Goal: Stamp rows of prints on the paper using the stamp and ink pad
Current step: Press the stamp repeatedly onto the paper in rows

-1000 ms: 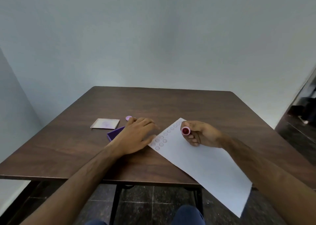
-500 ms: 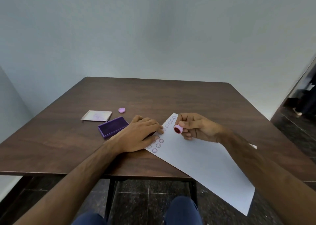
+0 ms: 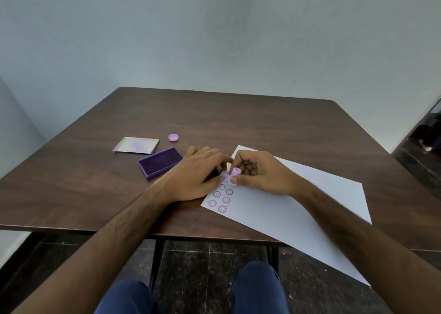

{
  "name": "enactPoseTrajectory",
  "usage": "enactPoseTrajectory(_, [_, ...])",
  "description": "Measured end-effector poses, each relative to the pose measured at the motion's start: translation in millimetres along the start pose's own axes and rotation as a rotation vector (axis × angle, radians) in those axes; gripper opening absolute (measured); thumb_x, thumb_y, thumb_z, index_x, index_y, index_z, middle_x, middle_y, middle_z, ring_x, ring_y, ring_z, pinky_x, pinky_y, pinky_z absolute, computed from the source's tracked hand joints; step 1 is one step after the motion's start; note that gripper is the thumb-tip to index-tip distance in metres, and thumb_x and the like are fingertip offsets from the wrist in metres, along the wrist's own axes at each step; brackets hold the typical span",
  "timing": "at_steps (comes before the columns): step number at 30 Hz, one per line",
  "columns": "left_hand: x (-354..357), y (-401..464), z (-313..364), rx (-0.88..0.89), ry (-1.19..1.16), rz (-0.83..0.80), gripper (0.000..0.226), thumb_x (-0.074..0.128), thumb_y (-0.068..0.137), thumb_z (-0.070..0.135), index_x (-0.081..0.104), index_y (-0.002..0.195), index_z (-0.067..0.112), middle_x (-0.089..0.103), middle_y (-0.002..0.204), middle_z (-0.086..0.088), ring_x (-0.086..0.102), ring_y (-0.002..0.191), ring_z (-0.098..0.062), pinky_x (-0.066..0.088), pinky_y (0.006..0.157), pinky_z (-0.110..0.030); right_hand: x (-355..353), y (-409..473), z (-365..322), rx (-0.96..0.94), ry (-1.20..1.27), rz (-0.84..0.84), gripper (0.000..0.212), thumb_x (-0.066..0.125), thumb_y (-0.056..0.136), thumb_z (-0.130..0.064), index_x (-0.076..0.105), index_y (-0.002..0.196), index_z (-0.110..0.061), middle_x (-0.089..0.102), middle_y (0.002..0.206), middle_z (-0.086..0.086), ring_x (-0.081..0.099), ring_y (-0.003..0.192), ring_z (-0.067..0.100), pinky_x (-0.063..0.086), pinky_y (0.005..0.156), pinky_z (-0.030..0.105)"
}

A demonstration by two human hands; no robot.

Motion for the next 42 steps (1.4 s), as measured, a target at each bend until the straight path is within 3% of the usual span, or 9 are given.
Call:
enactPoseTrajectory(4, [-5.7, 0.1, 0.3, 0.017, 0.062, 0.007, 0.030, 0.055, 0.094, 0.033, 0.056, 0.124, 0.026, 0.058, 0.123, 0.008, 0.049, 0.110, -0.008, 0.036, 0.090, -0.033, 0.3, -0.8, -0.7, -0.026, 0.004, 0.025, 0.018, 0.077, 0.087, -0.025, 0.069, 0.093, -0.010, 0.071, 0.089, 0.011, 0.065, 0.083, 0.033, 0.054, 0.075, 0.049])
enactPoseTrajectory(14, [-0.8, 0.7, -3.5, 0.011, 0.042, -0.018, 0.028, 0.047, 0.099, 0.029, 0.061, 0.123, 0.028, 0.056, 0.135, 0.011, 0.047, 0.122, -0.007, 0.037, 0.094, -0.039, 6.1, -2.4, 5.5, -0.084, -0.093, 0.086, 0.019, 0.077, 0.086, -0.025, 0.065, 0.089, -0.011, 0.066, 0.078, 0.002, 0.059, 0.070, 0.026, 0.051, 0.062, 0.036])
enactPoseTrajectory(19, [0.7, 1.7, -4.7, 0.001, 0.029, -0.024, 0.029, 0.047, 0.099, 0.030, 0.061, 0.123, 0.028, 0.057, 0.135, 0.010, 0.047, 0.121, -0.008, 0.037, 0.093, -0.037, 7.0, -2.3, 4.0, -0.089, -0.134, 0.084, 0.020, 0.078, 0.086, -0.024, 0.065, 0.087, -0.009, 0.064, 0.075, -0.008, 0.055, 0.064, 0.008, 0.044, 0.061, 0.018])
enactPoseTrajectory(27, [0.0, 1.4, -4.3, -0.001, 0.025, -0.030, 0.030, 0.046, 0.098, 0.031, 0.060, 0.124, 0.028, 0.057, 0.135, 0.008, 0.047, 0.123, -0.010, 0.037, 0.094, -0.037, 7.5, -2.0, 4.1, -0.072, -0.142, 0.085, 0.019, 0.078, 0.086, -0.024, 0.064, 0.086, -0.011, 0.062, 0.073, -0.007, 0.052, 0.062, 0.008, 0.043, 0.060, 0.018])
enactPoseTrajectory(32, [-0.8, 2.2, -4.1, -0.004, 0.025, -0.034, 0.032, 0.044, 0.098, 0.033, 0.061, 0.124, 0.027, 0.058, 0.135, 0.008, 0.048, 0.123, -0.011, 0.037, 0.093, -0.037, 7.8, -2.3, 2.5, -0.088, -0.146, 0.083, 0.019, 0.077, 0.087, -0.024, 0.063, 0.085, -0.010, 0.065, 0.073, 0.008, 0.055, 0.062, 0.023, 0.046, 0.057, 0.027])
enactPoseTrajectory(36, [0.3, 1.5, -4.6, -0.007, 0.020, -0.036, 0.030, 0.046, 0.098, 0.032, 0.060, 0.124, 0.028, 0.057, 0.135, 0.009, 0.047, 0.122, -0.009, 0.038, 0.093, -0.039, 9.0, -2.2, 0.9, -0.098, -0.152, 0.073, 0.019, 0.076, 0.088, -0.023, 0.063, 0.084, -0.009, 0.063, 0.071, 0.010, 0.050, 0.060, 0.019, 0.044, 0.056, 0.024])
enactPoseTrajectory(42, [0.5, 1.4, -5.4, -0.009, 0.020, -0.034, 0.027, 0.048, 0.099, 0.031, 0.061, 0.123, 0.029, 0.058, 0.133, 0.009, 0.047, 0.121, -0.008, 0.037, 0.093, -0.038, 7.6, -1.2, -0.4, -0.122, -0.275, 0.063, 0.019, 0.075, 0.088, -0.026, 0.062, 0.083, -0.013, 0.056, 0.068, -0.014, 0.050, 0.061, 0.009, 0.036, 0.059, 0.010])
Point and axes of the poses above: each hand's wrist, its own y-axis towards the middle knuckle, its own x-axis out of the palm, z = x × y, the point moved 2 cm from there along y, towards the middle knuckle
